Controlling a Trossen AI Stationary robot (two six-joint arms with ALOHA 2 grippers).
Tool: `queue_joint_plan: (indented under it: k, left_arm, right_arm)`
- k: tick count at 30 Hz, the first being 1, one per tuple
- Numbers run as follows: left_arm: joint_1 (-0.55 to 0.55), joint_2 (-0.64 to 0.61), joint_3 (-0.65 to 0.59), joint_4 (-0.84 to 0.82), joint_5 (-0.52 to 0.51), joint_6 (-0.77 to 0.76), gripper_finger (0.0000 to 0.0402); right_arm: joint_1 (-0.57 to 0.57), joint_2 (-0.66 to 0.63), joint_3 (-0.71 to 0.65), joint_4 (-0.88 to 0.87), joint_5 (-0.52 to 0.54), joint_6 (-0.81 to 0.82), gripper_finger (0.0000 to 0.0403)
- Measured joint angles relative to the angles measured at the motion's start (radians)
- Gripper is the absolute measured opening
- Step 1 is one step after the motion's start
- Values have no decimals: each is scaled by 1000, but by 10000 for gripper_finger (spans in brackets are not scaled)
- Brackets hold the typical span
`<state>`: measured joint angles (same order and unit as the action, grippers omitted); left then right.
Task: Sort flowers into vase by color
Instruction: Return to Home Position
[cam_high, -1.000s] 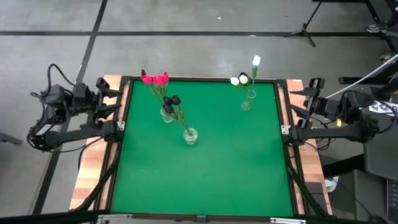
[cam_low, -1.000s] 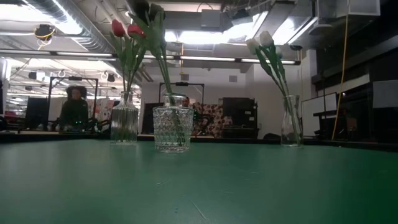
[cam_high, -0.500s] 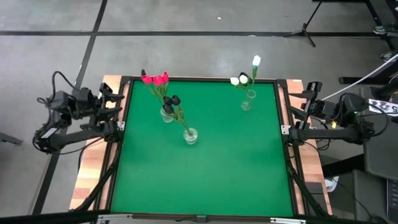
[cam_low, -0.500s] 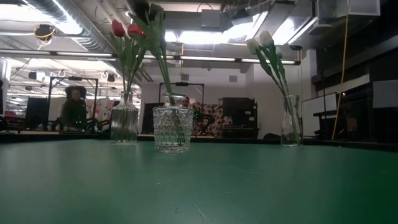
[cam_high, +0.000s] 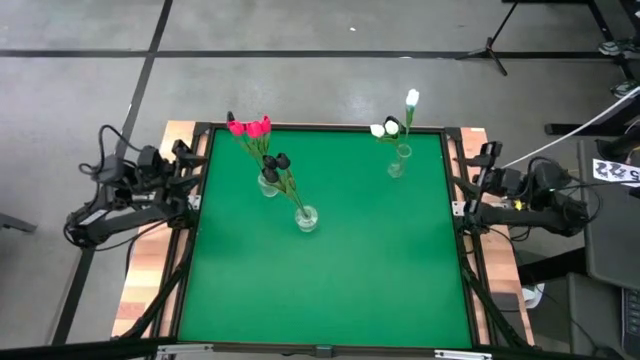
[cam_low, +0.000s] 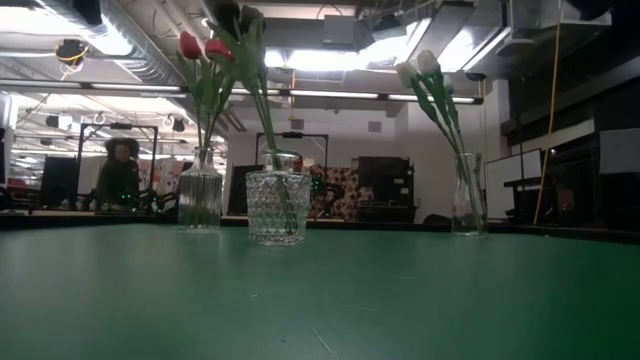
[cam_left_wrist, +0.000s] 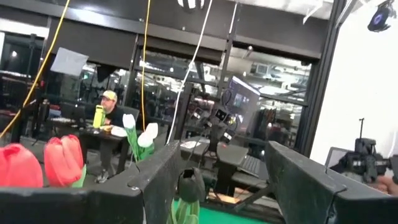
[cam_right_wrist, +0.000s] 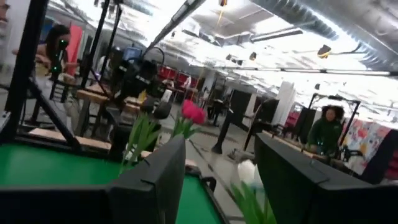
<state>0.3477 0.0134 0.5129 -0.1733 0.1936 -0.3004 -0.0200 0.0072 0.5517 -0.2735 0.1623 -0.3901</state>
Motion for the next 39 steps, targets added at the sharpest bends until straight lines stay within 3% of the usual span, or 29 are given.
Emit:
queue_joint_plan:
  k: [5, 18, 24, 33, 39]
  left_arm:
    - [0, -7, 0, -14, 0, 16, 230]
    - [0, -6, 0, -113, 4, 33, 230]
    - [0, -6, -26, -159, 7, 14, 230]
    - [-7, -6, -131, -101, 9, -56, 230]
    - [-51, -6, -240, 61, 11, -91, 230]
  right_arm:
    - [0, -2, -53, -8, 42, 18, 193]
    - [0, -3, -308, 257, 74, 19, 193]
    - [0, -3, -376, 282, 73, 30, 193]
    - [0, -3, -388, 287, 74, 19, 193]
    - [0, -3, -388, 270, 74, 15, 193]
